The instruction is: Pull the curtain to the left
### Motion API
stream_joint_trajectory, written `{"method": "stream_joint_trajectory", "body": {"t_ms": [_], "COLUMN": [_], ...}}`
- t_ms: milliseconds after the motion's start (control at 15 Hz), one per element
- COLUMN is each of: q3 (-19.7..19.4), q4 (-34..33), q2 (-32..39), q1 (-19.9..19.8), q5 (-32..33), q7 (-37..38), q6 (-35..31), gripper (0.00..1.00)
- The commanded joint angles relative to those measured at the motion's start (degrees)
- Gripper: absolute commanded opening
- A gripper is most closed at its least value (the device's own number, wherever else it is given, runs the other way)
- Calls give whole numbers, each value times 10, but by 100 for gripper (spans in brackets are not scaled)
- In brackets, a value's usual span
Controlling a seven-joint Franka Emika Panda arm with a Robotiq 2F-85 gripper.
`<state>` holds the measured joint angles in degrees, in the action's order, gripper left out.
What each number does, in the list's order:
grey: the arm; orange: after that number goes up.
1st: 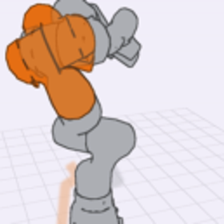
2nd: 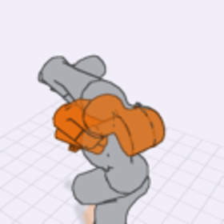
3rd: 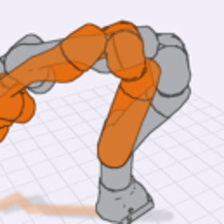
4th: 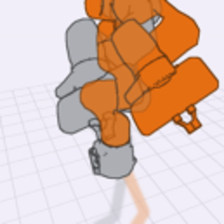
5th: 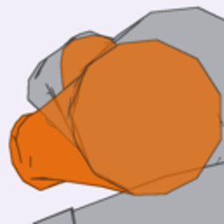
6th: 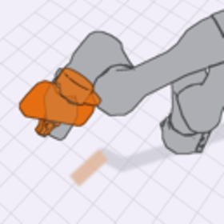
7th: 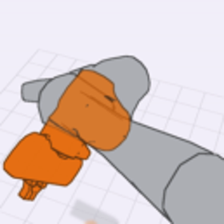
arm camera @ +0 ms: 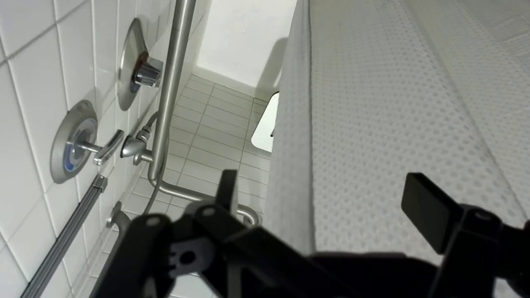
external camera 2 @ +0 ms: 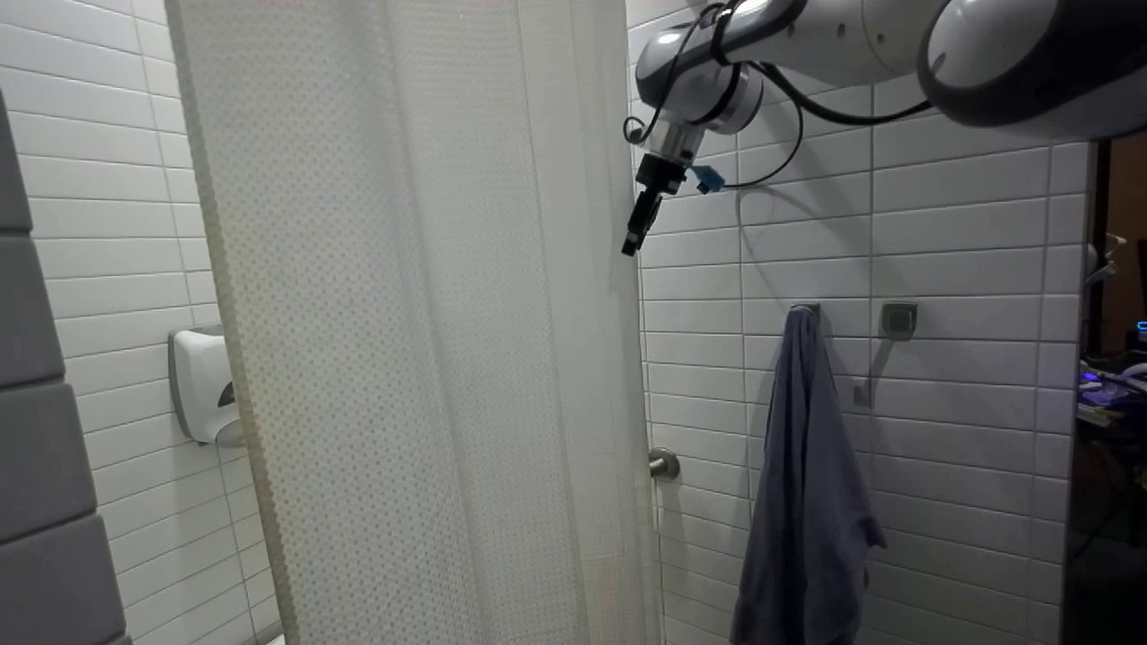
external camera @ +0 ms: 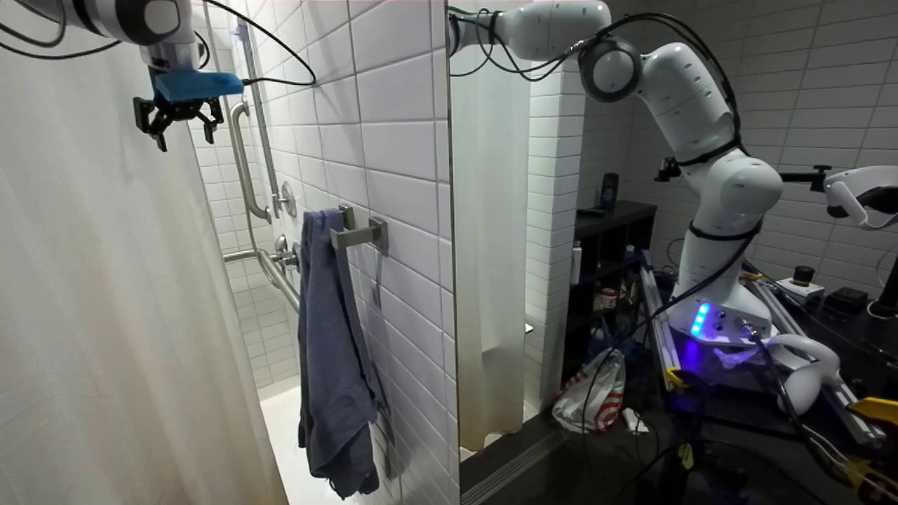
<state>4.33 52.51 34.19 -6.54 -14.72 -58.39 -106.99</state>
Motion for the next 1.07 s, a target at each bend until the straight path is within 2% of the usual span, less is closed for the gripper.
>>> {"method": "stream_joint_trajectory", "body": {"t_ms": [0,200,267,333,467,600,667,867,1000], "q3": [25,36,32,33,32,31,31,30,32], "q4": [-132,-193,-201,-211,-224,-232,-212,-223,-228], "q2": [88,128,133,139,146,150,130,134,135], "q1": [4,6,9,10,11,11,-3,-6,-6], "q5": [13,16,11,11,11,10,4,5,8], "q7": [-26,-40,-46,-49,-53,-56,-57,-52,-63], "q6": [39,65,70,74,82,87,99,117,138], "gripper": [100,100,94,74,70,58,50,24,11]}}
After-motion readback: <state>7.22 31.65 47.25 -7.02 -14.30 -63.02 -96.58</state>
